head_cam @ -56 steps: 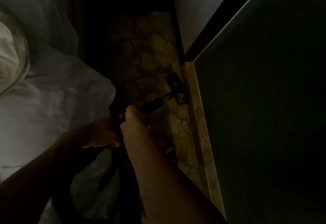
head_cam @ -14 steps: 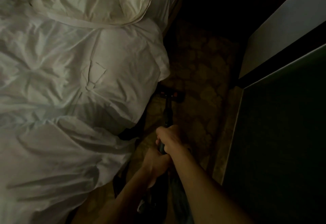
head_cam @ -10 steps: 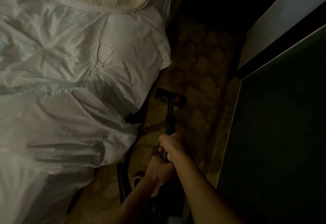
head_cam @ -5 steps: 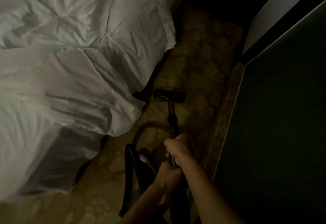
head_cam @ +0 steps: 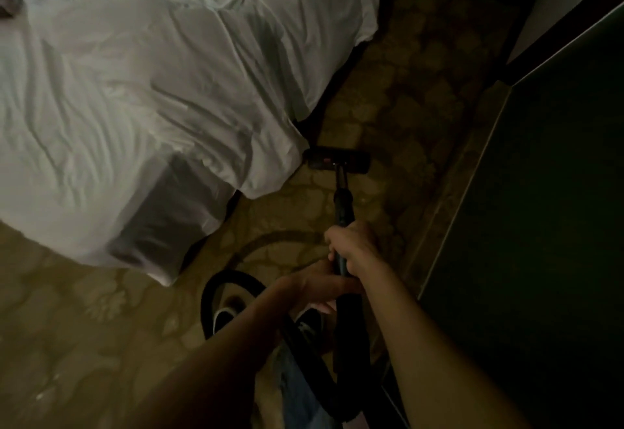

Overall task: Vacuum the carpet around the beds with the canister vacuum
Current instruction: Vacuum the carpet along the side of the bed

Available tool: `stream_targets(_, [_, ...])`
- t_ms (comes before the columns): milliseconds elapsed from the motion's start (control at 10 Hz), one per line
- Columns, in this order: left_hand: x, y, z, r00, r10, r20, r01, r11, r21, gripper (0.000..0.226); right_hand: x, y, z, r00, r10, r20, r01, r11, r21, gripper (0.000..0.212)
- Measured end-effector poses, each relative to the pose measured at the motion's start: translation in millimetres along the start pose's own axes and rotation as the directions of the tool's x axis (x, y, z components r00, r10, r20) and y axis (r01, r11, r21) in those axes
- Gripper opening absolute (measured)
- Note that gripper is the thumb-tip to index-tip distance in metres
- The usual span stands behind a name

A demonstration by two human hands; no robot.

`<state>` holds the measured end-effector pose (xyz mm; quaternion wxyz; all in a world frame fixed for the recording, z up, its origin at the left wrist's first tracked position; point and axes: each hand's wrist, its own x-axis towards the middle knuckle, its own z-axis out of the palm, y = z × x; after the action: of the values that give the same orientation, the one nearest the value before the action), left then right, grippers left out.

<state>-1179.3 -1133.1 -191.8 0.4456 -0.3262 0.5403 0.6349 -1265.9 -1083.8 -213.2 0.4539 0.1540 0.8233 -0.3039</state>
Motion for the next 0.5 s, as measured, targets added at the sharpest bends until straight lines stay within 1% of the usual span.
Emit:
stream_targets(100, [-4, -25, 5, 1.0, 0.003, -0.013, -0.002, 0.998, 0.058, 0.018, -8, 18, 15, 1.0, -0.004, -0.016, 0.003, 1.0, -0.029, 0.033])
stream_targets(200, [-7, -54, 11, 1.0, -0.02, 0.013, 0.019, 0.997, 0.069, 0.016, -21, 41, 34, 0.999, -0.02, -0.039, 0.018, 0.998, -0.059, 0.034])
stream_targets(300, [-16, -89, 18, 0.985, -0.087, 0.148, 0.063, 0.985, 0.161, 0.035, -43, 62, 53, 1.0, -0.015, -0.024, 0.012, 0.996, -0.091, 0.031])
stream_targets(400, [-29, -131, 25, 0.987, -0.137, 0.085, 0.124, 0.982, 0.143, 0.046, -74, 85, 76, 1.0, -0.01, -0.012, 0.008, 0.989, -0.145, 0.031])
stream_targets(500, [-48, -171, 19, 0.976, -0.145, 0.164, 0.131, 0.987, 0.097, 0.049, -105, 107, 104, 0.999, -0.018, -0.027, 0.013, 0.983, -0.185, 0.035])
